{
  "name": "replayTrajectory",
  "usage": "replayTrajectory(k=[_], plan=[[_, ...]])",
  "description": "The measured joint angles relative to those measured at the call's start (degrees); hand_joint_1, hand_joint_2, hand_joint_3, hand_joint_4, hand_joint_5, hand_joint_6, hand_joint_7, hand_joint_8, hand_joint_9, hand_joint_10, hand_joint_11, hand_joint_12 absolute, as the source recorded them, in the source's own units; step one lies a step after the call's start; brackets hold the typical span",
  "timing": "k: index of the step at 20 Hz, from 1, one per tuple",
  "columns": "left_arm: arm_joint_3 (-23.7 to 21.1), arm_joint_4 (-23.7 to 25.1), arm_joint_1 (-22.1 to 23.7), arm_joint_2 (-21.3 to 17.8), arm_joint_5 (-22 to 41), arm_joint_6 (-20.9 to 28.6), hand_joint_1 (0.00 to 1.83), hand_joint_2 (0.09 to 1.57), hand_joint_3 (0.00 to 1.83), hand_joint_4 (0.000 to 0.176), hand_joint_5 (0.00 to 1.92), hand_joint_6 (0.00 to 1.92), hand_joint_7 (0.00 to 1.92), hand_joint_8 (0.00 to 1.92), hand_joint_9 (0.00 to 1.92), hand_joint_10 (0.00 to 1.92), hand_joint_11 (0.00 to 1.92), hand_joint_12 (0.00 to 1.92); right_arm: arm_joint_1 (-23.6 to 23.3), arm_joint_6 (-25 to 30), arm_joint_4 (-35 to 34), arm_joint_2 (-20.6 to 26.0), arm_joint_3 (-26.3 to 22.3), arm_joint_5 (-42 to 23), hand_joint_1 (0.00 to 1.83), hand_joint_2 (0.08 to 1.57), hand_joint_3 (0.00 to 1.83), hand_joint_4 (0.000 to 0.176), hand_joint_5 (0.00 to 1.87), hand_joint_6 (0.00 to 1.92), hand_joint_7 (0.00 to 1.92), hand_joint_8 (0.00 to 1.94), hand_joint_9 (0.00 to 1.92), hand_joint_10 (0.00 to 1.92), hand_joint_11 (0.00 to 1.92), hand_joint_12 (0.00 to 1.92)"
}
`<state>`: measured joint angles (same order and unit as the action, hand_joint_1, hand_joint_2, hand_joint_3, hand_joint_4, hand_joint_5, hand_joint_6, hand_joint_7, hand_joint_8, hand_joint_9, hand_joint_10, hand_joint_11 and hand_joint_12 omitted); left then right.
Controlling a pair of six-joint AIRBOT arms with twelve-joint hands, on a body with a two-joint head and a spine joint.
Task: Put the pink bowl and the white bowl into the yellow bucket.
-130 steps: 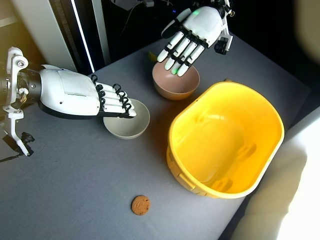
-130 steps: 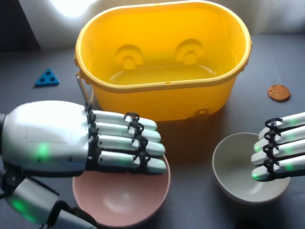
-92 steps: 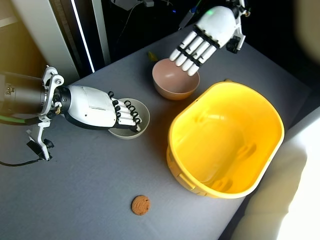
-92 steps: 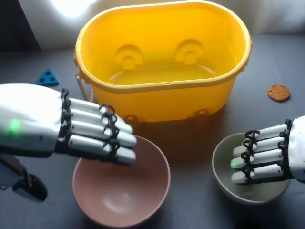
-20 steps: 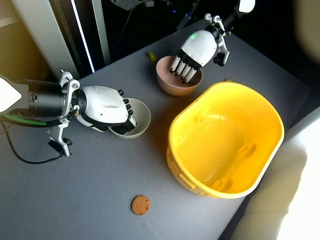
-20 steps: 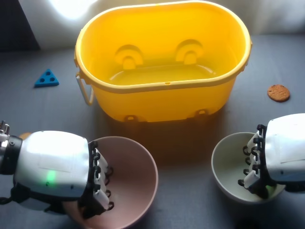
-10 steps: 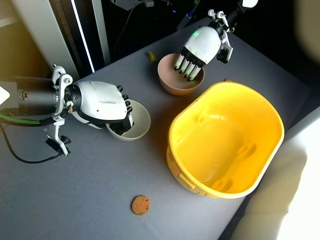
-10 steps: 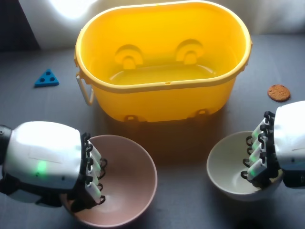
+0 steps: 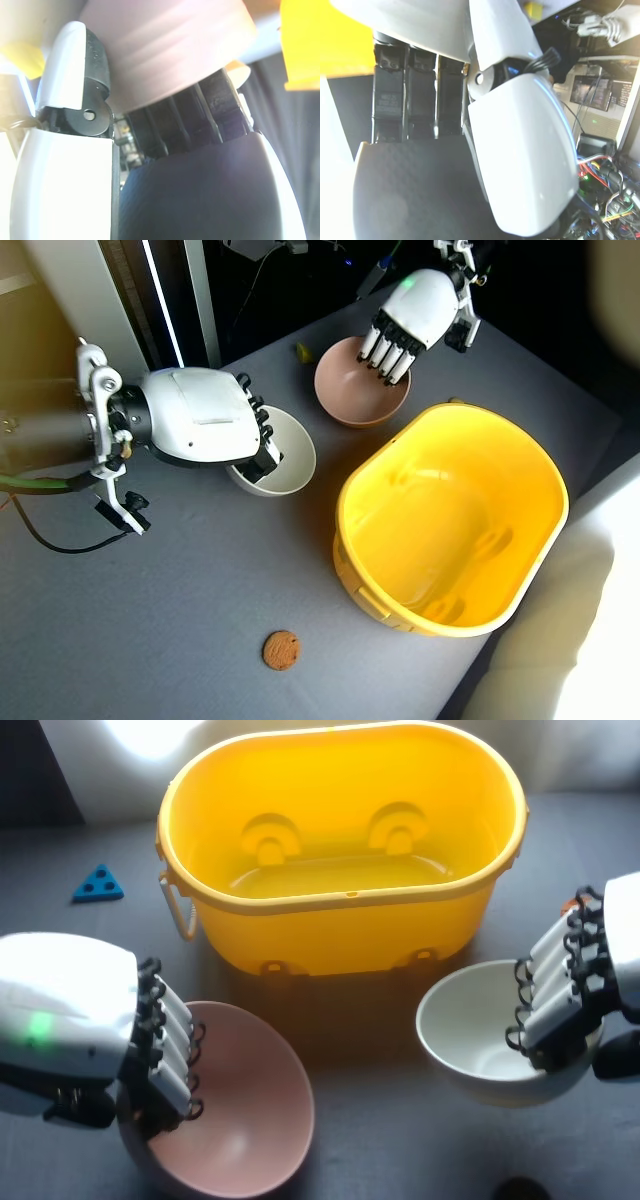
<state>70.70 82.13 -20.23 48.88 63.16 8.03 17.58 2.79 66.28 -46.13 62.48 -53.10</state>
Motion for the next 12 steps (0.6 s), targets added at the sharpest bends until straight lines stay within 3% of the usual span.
replayTrajectory(k=[4, 7, 8, 10, 12], plan=[[0.07, 0.42, 2.27, -0.50, 1.36, 2.14, 1.38, 1.12, 0.00, 0.000, 0.88, 0.98, 0.99, 1.16, 0.89, 1.12, 0.80, 1.07, -1.38, 0.07, -0.59, 0.24, 0.83, -1.36, 1.38, 1.09, 0.00, 0.000, 0.93, 1.00, 1.02, 0.87, 0.99, 1.08, 0.91, 1.07], [0.66, 0.76, 3.67, -1.07, 3.15, 4.33, 1.38, 1.12, 0.00, 0.000, 0.89, 1.00, 1.00, 1.12, 0.90, 1.11, 0.83, 1.06, -3.10, 0.50, -0.44, 0.24, 1.46, -1.55, 1.39, 1.08, 0.00, 0.000, 0.96, 0.93, 1.07, 0.81, 1.00, 1.06, 0.92, 1.07], [0.66, 0.44, 3.69, -1.29, 3.52, 4.50, 1.37, 1.14, 0.00, 0.000, 0.85, 1.03, 0.97, 1.20, 0.86, 1.16, 0.79, 1.06, -3.34, 0.68, -0.94, 0.24, 1.64, -1.70, 1.38, 1.10, 0.00, 0.000, 0.93, 0.99, 1.01, 0.90, 0.97, 1.11, 0.89, 1.09], [0.83, 0.83, 4.55, -1.90, 4.66, 5.62, 1.37, 1.13, 0.00, 0.000, 0.86, 0.96, 0.99, 1.20, 0.87, 1.15, 0.81, 1.05, -4.13, 0.83, -1.97, 0.28, 1.97, -1.88, 1.39, 1.07, 0.00, 0.000, 0.99, 0.88, 1.08, 0.80, 1.03, 1.03, 0.94, 1.06], [1.33, 0.70, 5.18, -2.01, 5.79, 6.64, 1.37, 1.15, 0.00, 0.000, 0.84, 0.97, 0.95, 1.26, 0.85, 1.20, 0.79, 1.07, -4.94, 0.90, -1.90, 0.31, 2.14, -1.75, 1.38, 1.08, 0.00, 0.000, 0.96, 0.92, 1.04, 0.86, 1.01, 1.07, 0.92, 1.08]])
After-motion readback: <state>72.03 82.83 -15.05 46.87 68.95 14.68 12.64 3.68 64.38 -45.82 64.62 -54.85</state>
